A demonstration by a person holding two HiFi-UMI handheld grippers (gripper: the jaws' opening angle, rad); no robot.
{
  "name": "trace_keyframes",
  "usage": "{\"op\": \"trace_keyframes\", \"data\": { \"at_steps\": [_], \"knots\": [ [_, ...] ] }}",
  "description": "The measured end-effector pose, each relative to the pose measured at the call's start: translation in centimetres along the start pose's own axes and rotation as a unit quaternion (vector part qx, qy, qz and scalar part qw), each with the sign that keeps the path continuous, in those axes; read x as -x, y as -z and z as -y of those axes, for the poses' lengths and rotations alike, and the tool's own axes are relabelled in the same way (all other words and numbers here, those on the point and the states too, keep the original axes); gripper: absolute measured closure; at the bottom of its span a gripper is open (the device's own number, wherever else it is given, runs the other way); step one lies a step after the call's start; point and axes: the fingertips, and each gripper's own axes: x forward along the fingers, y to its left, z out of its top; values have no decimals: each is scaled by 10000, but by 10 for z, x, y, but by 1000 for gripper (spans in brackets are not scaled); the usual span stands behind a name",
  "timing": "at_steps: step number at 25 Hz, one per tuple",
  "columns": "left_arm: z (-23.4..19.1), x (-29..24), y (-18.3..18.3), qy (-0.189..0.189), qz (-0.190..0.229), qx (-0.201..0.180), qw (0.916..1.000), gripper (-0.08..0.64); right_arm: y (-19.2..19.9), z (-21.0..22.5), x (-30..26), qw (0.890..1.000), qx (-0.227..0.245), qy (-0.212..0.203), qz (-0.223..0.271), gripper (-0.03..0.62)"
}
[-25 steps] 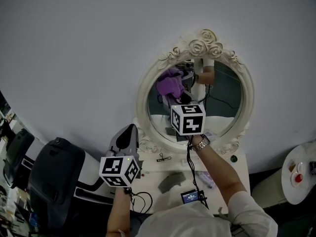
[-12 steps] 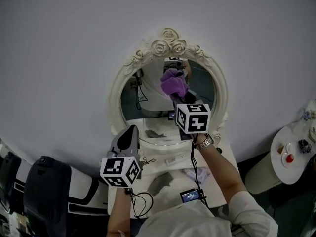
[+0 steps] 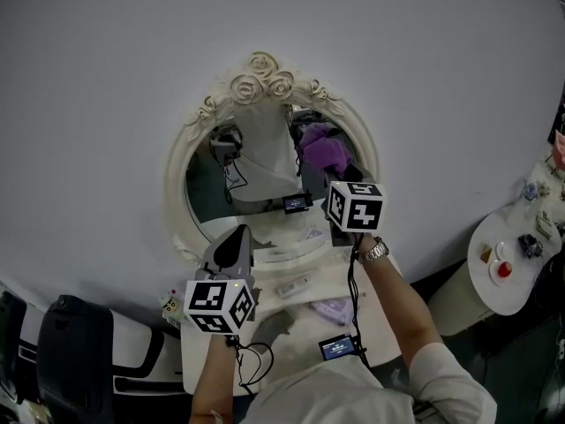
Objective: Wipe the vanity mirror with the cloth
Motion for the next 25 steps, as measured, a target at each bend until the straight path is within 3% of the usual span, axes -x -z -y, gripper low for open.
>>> {"op": "trace_keyframes", "data": {
  "at_steps": [7,13,19,25],
  "knots": [
    [3,-2,3,17,-1,53,10000,558,5,29,2,9995,-133,263,-89,465],
    [-10,8,5,-117,-9,76,9999,558,8,16,9,9992,-231,317,-4,471],
    [-32,27,5,-368,-22,70,9993,558,16,-63,13,9989,-155,-439,59,471],
    [-63,59,6,-805,-41,66,9967,559,41,-157,2,9916,-4,-1278,-186,472]
  ]
}}
